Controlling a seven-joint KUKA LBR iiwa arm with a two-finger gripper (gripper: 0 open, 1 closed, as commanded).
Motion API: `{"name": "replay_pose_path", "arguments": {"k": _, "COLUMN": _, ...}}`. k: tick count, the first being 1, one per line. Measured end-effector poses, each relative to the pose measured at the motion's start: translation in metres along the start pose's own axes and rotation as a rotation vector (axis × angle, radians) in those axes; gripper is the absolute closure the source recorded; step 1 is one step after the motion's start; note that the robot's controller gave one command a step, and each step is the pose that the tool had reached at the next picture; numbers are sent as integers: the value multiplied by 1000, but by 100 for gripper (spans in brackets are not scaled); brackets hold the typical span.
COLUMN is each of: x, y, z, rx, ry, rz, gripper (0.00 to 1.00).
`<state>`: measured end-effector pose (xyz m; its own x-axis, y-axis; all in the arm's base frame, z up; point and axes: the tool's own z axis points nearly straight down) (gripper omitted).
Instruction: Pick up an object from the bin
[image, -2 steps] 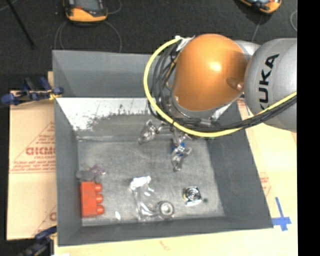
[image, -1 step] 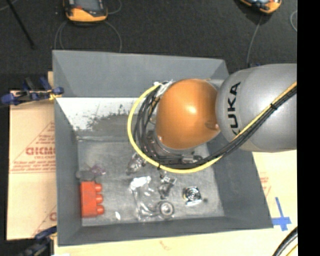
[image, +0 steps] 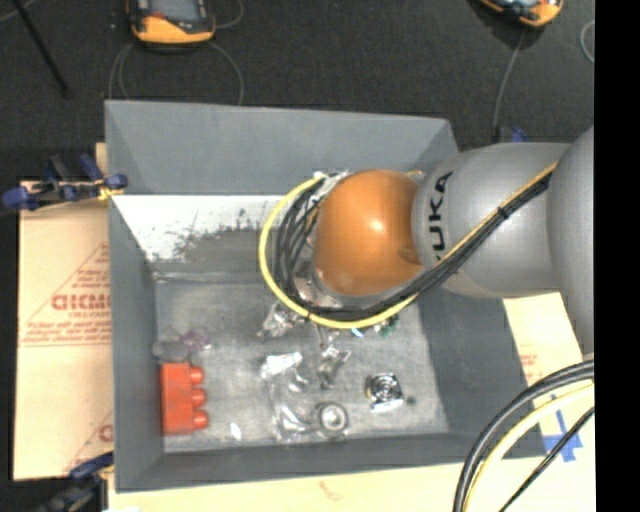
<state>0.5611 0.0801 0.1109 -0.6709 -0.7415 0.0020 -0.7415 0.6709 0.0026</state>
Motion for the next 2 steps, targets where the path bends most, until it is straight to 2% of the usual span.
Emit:
{"name": "replay_pose_path", "arguments": {"k": 1, "x": -5, "y": 1, "z": 30, "rx": 0, "ry": -4, "rz": -35, "gripper": 0}}
{"name": "replay_pose_path", "arguments": {"k": 2, "x": -5, "y": -20, "z": 36, "rx": 5, "ry": -12, "rz": -62, "gripper": 0}}
